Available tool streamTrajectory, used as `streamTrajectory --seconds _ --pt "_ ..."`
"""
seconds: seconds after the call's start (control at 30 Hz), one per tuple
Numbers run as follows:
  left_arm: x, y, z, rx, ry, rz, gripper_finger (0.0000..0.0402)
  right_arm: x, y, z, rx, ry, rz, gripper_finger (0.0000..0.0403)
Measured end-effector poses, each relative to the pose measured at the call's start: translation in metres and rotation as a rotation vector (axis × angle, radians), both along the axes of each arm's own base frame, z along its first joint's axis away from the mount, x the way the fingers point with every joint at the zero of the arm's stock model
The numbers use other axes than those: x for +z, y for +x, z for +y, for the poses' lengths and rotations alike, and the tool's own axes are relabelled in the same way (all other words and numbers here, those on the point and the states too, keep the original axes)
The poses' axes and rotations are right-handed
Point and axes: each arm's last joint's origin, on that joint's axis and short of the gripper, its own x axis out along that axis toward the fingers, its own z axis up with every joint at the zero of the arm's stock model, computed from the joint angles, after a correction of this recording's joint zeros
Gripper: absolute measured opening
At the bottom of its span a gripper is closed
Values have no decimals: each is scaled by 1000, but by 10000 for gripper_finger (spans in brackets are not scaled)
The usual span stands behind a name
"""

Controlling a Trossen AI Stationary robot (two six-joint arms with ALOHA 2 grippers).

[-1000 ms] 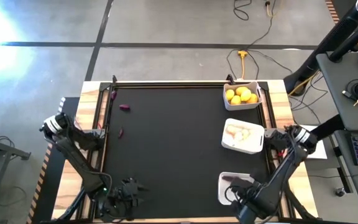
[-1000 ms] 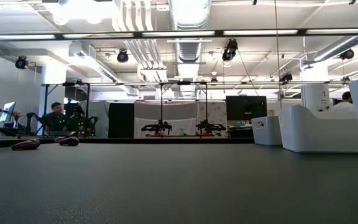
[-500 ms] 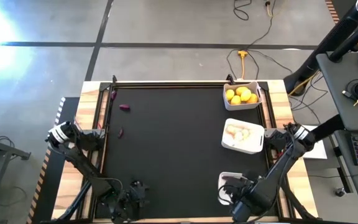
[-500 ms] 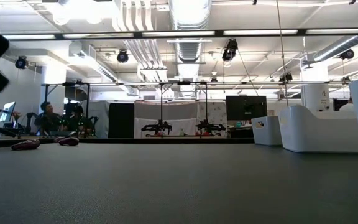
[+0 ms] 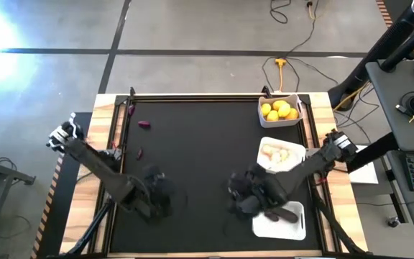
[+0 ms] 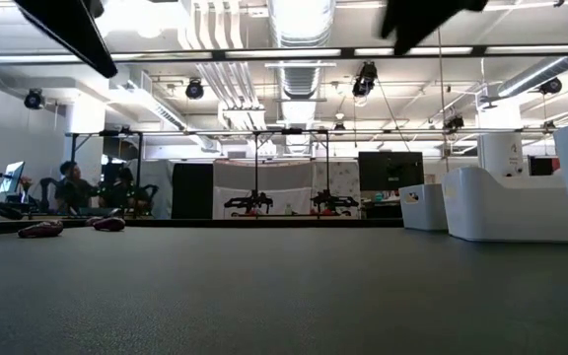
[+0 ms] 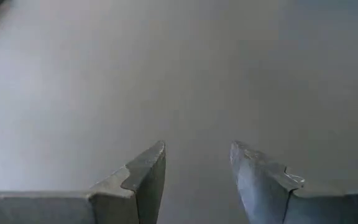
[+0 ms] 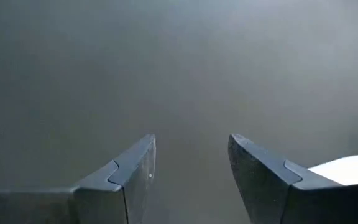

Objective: Sort produce into baskets
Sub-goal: Put the eggplant into the bottom white bin

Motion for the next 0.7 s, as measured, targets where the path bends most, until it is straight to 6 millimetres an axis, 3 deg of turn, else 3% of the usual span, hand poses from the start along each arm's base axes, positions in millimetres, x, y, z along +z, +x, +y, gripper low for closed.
streamTrajectory --seconds 0.13,0.23,0.33,0.5,0.7 --pt "29 -21 24 136 32 135 179 0 25 0 -252 221 -284 196" --pt "45 -37 38 158 -28 162 196 2 44 12 -295 322 -513 196" --pt "47 -52 57 184 -52 140 210 5 59 25 -248 339 -678 196" --pt "21 -72 108 454 -175 184 228 0 83 27 -238 323 -834 196" --pt "-31 -83 165 787 -260 222 232 -16 104 -3 -294 304 -813 196"
